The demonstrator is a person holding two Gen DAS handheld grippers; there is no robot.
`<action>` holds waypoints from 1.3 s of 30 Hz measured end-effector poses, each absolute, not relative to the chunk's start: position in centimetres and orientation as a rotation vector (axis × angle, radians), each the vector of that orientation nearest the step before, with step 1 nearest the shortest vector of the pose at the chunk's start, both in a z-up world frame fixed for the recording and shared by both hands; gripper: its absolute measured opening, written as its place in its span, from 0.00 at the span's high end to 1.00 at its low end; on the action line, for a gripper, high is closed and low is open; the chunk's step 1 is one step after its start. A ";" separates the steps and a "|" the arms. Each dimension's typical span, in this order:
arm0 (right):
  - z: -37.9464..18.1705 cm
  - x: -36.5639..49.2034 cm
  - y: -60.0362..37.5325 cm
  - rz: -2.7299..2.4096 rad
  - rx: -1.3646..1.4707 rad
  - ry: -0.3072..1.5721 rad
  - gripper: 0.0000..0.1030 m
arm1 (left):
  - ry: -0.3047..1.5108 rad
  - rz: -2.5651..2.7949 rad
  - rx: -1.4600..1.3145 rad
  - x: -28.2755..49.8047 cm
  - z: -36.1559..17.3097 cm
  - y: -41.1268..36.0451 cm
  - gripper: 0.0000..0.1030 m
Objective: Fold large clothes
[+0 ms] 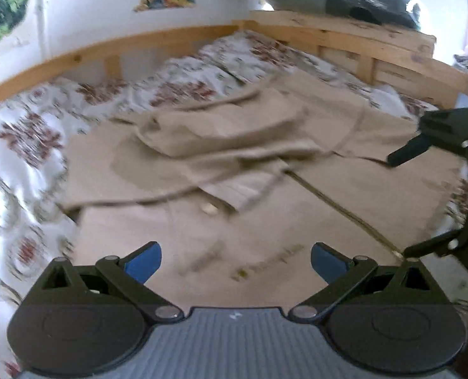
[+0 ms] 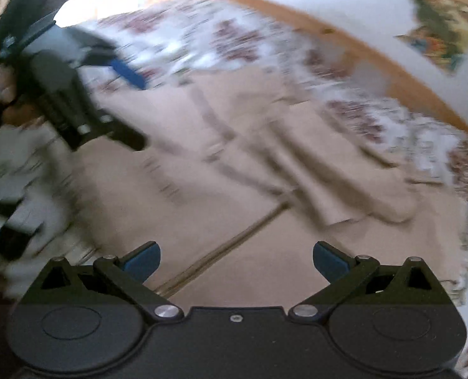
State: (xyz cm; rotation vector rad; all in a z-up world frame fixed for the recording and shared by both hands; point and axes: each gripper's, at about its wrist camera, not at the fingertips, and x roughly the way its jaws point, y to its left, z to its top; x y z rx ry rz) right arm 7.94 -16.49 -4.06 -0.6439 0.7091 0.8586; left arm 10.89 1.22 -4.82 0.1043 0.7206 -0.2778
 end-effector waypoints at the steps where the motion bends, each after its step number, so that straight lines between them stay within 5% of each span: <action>1: -4.4 7.8 -16.5 0.868 -0.649 0.742 0.01 | 0.737 -0.308 0.089 10.6 -5.1 1.0 0.01; 7: -7.4 6.9 -14.6 0.916 -0.817 0.853 0.01 | 0.749 -0.497 0.120 8.5 -5.5 0.0 0.01; 16: -4.8 7.8 -16.8 0.808 -0.630 0.704 0.01 | 0.780 -0.474 0.364 7.2 -7.4 -2.8 0.02; 22: -3.4 8.3 -17.7 0.763 -0.557 0.609 0.01 | 0.752 -0.318 0.362 7.9 -6.4 -1.9 0.30; 26: -2.9 8.8 -18.3 0.746 -0.523 0.575 0.01 | 0.730 -0.300 0.309 8.3 -5.1 -0.9 0.75; 33: -2.8 6.9 -16.8 0.909 -0.595 0.504 0.01 | 0.700 -0.297 0.191 11.8 -1.1 -0.5 0.84; 36: -3.6 7.6 -16.7 0.801 -0.662 0.537 0.14 | 0.665 -0.285 0.190 12.5 -0.1 -0.2 0.84; 38: -3.6 8.3 -17.4 0.722 -0.642 0.542 0.35 | 0.665 -0.280 0.191 12.4 -0.2 0.1 0.83; 39: -3.2 8.8 -18.0 0.679 -0.603 0.528 0.58 | 0.673 -0.282 0.192 12.2 -0.4 0.2 0.80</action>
